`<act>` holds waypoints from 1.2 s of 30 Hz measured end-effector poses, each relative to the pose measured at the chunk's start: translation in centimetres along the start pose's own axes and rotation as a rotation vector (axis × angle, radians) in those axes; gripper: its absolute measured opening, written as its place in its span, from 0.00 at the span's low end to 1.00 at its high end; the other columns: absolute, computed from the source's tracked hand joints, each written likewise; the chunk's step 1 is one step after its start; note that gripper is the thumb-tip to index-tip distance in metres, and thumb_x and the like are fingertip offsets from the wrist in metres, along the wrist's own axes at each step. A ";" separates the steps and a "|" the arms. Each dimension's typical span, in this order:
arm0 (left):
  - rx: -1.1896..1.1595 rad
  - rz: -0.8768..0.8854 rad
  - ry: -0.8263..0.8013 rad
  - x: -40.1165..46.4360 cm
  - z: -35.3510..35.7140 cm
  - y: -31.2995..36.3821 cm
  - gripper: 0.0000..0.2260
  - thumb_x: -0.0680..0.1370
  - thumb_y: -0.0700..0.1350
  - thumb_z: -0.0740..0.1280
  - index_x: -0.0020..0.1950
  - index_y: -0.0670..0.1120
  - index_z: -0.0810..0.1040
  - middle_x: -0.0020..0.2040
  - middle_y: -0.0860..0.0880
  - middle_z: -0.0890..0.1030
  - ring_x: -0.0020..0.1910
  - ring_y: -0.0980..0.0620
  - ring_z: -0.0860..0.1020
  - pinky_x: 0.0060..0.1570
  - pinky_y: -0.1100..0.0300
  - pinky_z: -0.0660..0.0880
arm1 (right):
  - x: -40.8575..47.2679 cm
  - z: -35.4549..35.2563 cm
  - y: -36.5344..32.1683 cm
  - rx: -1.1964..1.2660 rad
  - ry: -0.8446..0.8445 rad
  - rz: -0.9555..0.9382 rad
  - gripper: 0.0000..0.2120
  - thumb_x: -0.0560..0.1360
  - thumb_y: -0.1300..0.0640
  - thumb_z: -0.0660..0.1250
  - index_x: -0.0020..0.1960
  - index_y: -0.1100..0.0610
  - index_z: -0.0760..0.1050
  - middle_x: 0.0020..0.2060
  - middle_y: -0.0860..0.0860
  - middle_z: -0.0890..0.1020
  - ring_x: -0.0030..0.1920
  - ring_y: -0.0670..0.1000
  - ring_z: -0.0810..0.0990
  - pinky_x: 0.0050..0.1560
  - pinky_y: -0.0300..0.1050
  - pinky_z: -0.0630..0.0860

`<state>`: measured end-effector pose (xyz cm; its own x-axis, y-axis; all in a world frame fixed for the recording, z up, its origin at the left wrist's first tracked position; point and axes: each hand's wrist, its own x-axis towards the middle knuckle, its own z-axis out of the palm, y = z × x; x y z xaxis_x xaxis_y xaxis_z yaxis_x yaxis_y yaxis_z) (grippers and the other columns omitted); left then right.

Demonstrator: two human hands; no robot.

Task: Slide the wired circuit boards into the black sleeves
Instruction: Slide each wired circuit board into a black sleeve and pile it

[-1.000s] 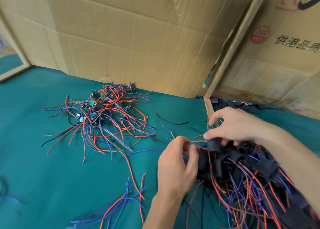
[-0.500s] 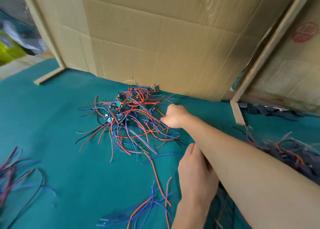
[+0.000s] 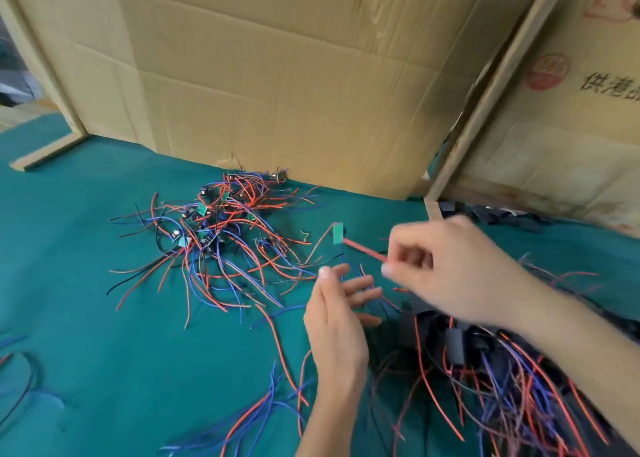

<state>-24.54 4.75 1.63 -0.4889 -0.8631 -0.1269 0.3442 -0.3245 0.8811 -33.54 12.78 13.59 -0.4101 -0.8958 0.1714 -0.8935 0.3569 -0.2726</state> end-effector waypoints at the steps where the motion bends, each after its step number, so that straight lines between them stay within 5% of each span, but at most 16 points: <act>1: -0.031 -0.028 -0.021 0.1 0.0 0.2 0.20 0.86 0.54 0.52 0.55 0.44 0.78 0.43 0.42 0.87 0.40 0.47 0.86 0.25 0.60 0.75 | -1.5 0.6 -0.2 -0.059 -0.060 -0.017 0.12 0.75 0.47 0.71 0.38 0.51 0.74 0.28 0.46 0.76 0.33 0.47 0.74 0.37 0.39 0.69; 4: 0.018 0.004 -0.076 0.0 0.0 0.2 0.15 0.86 0.50 0.56 0.52 0.43 0.78 0.39 0.42 0.86 0.33 0.48 0.83 0.24 0.62 0.71 | -4.1 1.6 -0.5 -0.227 -0.246 -0.070 0.12 0.76 0.42 0.67 0.42 0.49 0.75 0.34 0.43 0.76 0.39 0.45 0.70 0.48 0.49 0.73; 8: 0.056 0.077 -0.095 0.1 -0.2 -0.6 0.11 0.83 0.37 0.60 0.42 0.42 0.78 0.32 0.42 0.80 0.27 0.51 0.75 0.25 0.67 0.68 | -3.3 -0.2 -0.4 0.000 -0.512 -0.013 0.14 0.70 0.37 0.70 0.44 0.47 0.81 0.35 0.41 0.82 0.38 0.40 0.78 0.42 0.35 0.74; 11: 0.081 0.113 -0.114 0.2 -0.1 -1.1 0.10 0.83 0.36 0.62 0.44 0.44 0.78 0.34 0.43 0.81 0.29 0.52 0.75 0.28 0.68 0.70 | 1.0 -2.0 4.0 0.077 -0.235 0.108 0.13 0.70 0.38 0.70 0.40 0.47 0.83 0.33 0.41 0.84 0.35 0.43 0.81 0.38 0.34 0.73; 14: 0.123 0.148 -0.124 0.1 0.0 -1.5 0.09 0.82 0.34 0.63 0.49 0.44 0.80 0.37 0.45 0.83 0.31 0.52 0.78 0.32 0.67 0.73 | 6.1 -2.3 11.4 -0.050 -0.005 0.357 0.04 0.75 0.54 0.72 0.43 0.51 0.85 0.39 0.46 0.86 0.47 0.52 0.84 0.44 0.40 0.73; 18: 0.212 0.195 -0.116 0.2 0.1 -2.0 0.11 0.81 0.33 0.63 0.50 0.47 0.81 0.38 0.48 0.83 0.31 0.53 0.80 0.33 0.67 0.73 | 9.6 0.2 18.8 -0.166 -0.163 0.629 0.15 0.77 0.60 0.70 0.64 0.55 0.81 0.66 0.55 0.81 0.66 0.58 0.77 0.60 0.42 0.72; 22: 0.269 0.222 -0.058 0.4 0.0 -2.2 0.11 0.82 0.34 0.62 0.50 0.49 0.80 0.39 0.50 0.84 0.32 0.52 0.83 0.31 0.64 0.75 | 10.4 2.9 21.1 -0.172 -0.228 0.701 0.24 0.79 0.59 0.66 0.75 0.53 0.71 0.76 0.55 0.71 0.74 0.60 0.70 0.71 0.46 0.68; 27: 0.324 0.250 0.006 0.5 0.0 -2.3 0.11 0.83 0.36 0.60 0.52 0.51 0.76 0.41 0.53 0.83 0.31 0.50 0.83 0.29 0.61 0.76 | 9.6 3.9 22.5 -0.195 -0.040 0.765 0.18 0.77 0.60 0.67 0.66 0.49 0.79 0.70 0.58 0.77 0.69 0.62 0.75 0.68 0.51 0.74; 31: 0.329 0.224 0.031 0.4 0.3 -2.1 0.15 0.84 0.36 0.57 0.54 0.55 0.77 0.39 0.56 0.81 0.27 0.52 0.80 0.26 0.61 0.74 | 8.4 3.5 22.3 -0.309 0.081 0.777 0.09 0.76 0.61 0.72 0.56 0.57 0.82 0.59 0.63 0.80 0.59 0.65 0.80 0.59 0.55 0.80; 36: 0.349 0.162 0.047 0.3 0.3 -2.0 0.17 0.81 0.34 0.55 0.55 0.52 0.79 0.26 0.56 0.78 0.25 0.50 0.76 0.25 0.61 0.71 | 8.5 1.0 19.8 -0.277 0.243 0.642 0.05 0.70 0.55 0.77 0.40 0.53 0.82 0.44 0.60 0.82 0.48 0.62 0.80 0.47 0.50 0.79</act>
<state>-25.57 5.21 -0.01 -0.4101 -0.9119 0.0133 0.1162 -0.0378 0.9925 -54.57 11.93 8.71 -0.8677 -0.4163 0.2718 -0.4648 0.8732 -0.1466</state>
